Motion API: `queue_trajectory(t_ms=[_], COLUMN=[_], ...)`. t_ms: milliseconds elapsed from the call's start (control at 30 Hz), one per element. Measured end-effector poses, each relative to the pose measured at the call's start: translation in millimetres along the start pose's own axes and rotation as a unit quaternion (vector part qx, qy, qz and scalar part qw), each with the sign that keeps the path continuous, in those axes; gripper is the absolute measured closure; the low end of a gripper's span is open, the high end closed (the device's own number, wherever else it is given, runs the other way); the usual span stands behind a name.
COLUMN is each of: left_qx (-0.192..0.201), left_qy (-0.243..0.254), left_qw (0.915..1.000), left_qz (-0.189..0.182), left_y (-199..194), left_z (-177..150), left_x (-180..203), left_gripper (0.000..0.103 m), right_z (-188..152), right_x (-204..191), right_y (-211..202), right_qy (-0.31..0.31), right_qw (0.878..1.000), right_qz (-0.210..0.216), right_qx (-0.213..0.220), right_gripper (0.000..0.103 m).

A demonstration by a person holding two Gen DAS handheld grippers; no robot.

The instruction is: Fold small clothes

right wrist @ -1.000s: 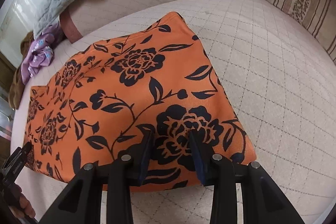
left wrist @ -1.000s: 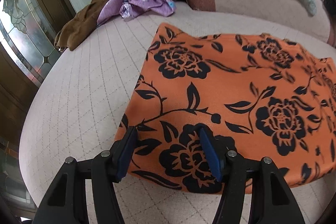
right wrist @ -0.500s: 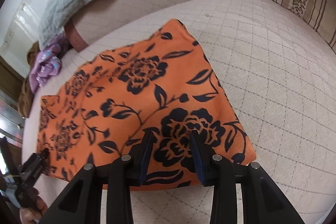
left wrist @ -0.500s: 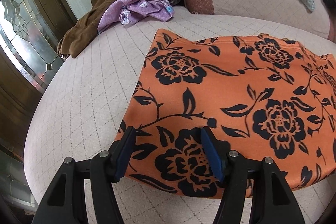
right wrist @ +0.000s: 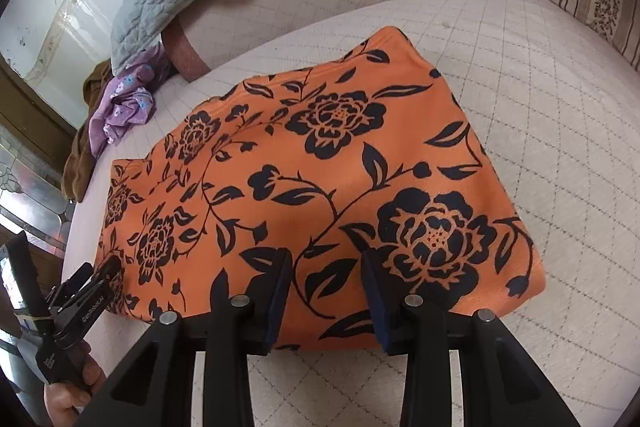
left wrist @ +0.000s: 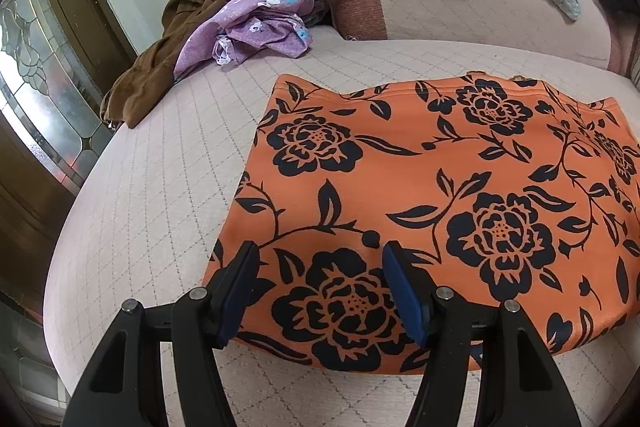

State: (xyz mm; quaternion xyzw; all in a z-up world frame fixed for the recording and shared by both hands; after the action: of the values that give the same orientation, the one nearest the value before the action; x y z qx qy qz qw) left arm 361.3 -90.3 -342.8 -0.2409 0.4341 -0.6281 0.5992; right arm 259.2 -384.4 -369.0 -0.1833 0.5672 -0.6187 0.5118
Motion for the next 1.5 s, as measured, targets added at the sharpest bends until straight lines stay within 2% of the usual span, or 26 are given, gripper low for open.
queue_trajectory(t_ms=[167,333,567,700,967,1133,1233,1333,1433,1500], left_qx=[-0.004,-0.025,-0.023,-0.016,-0.002,-0.002,-0.017,-0.043,-0.033,-0.032], left_qy=[0.007,0.007,0.006,0.009,0.009,-0.024,-0.041,-0.034,-0.013,-0.014], left_qw=[1.0,0.9997,0.9997,0.9998,0.9999,0.9997,0.9986,0.9977,0.9976,0.9983], left_qz=[0.0,-0.004,-0.003,-0.005,-0.007,0.008,0.03,0.04,0.06,0.046], left_y=[3.1,14.9,13.0,7.8,-7.3,-3.7,9.8,30.7,26.7,20.0], left_z=[-1.7,-6.0,-4.8,-5.2,-4.7,1.3,0.3,-7.6,-7.1,-7.2], left_x=[2.8,4.0,6.2,8.2,9.9,-18.7,-36.5,-37.3,-32.4,-31.4], left_gripper=[0.038,0.038,0.038,0.038,0.038,0.038,0.038,0.037,0.037,0.037], right_z=[-0.6,-1.1,-3.1,-5.0,-8.4,-5.2,-3.9,-5.5,-7.9,-7.2], right_x=[2.0,3.7,2.7,3.6,31.3,57.2,68.3,75.5,80.8,80.5], right_y=[7.5,13.4,7.1,-8.4,-31.8,-38.1,-37.9,-27.8,-14.7,-16.9], right_qy=[0.0,0.002,0.006,0.009,0.021,0.061,0.077,0.089,0.099,0.099], right_qw=[1.0,1.0,1.0,1.0,1.0,0.998,0.997,0.996,0.995,0.995], right_qz=[-0.007,-0.011,-0.003,0.024,0.006,0.002,0.005,0.008,0.013,0.015], right_qx=[-0.014,-0.026,-0.03,-0.016,0.02,0.029,0.028,0.009,-0.015,-0.013], right_gripper=[0.064,0.064,0.064,0.063,0.063,0.063,0.063,0.063,0.063,0.063])
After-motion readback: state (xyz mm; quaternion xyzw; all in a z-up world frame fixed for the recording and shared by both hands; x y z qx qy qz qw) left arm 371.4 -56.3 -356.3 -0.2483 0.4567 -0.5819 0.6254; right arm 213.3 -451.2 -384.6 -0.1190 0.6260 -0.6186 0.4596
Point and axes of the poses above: each gripper's, at about its wrist camera, not at the fingertips, and y roughly the way its jaws point, x to its right, z to its top, the point moved 7 cm from there along y, roughly the way its jaws point, and after that the axes turned 6 degrees about -x, right-handed, at the moved point
